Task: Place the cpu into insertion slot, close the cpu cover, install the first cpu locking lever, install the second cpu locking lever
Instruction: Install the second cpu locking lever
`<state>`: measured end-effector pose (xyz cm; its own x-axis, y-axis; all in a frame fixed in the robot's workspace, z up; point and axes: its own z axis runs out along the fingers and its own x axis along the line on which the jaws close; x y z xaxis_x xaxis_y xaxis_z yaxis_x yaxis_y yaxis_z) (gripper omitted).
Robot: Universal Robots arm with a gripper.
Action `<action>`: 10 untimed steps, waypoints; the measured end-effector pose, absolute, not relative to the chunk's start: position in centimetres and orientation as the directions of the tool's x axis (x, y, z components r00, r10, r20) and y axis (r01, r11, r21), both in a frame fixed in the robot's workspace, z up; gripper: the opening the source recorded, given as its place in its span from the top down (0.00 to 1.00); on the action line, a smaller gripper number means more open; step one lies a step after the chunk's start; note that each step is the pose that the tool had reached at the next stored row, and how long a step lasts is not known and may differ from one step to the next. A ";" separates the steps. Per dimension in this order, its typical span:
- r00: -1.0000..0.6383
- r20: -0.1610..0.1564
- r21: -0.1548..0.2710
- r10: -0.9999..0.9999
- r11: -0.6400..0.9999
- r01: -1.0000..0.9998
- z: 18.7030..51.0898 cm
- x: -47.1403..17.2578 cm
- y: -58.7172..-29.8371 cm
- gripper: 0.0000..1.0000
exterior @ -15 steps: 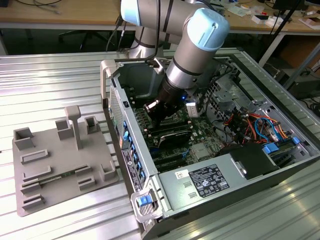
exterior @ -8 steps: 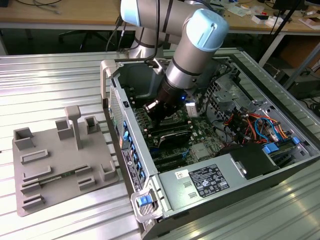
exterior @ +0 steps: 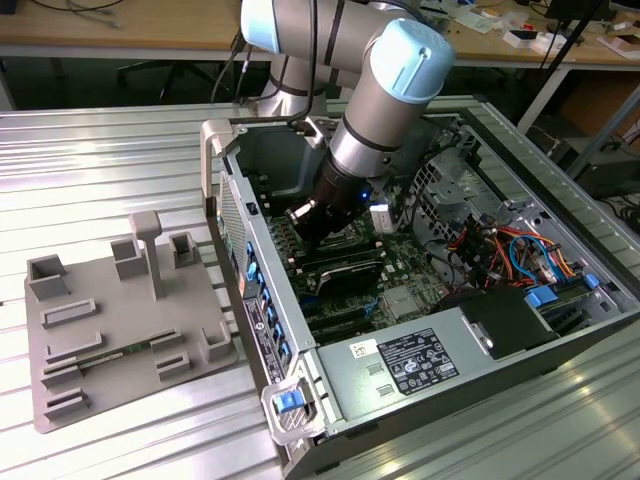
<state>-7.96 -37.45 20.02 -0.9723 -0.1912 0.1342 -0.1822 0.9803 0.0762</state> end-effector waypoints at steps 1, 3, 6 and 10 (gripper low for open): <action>-0.972 0.134 0.076 -0.191 0.980 -0.182 20.0 -8.0 -37.5 0.89; -0.972 0.134 0.077 -0.191 0.980 -0.182 20.0 -8.0 -37.8 0.89; -0.972 0.134 0.076 -0.191 0.980 -0.182 20.2 -8.0 -37.9 0.89; -0.972 0.134 0.077 -0.191 0.980 -0.182 20.5 -7.5 -37.9 0.89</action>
<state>-7.50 -37.92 20.51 -0.9723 -0.1913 0.1341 -0.1823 0.9803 0.0766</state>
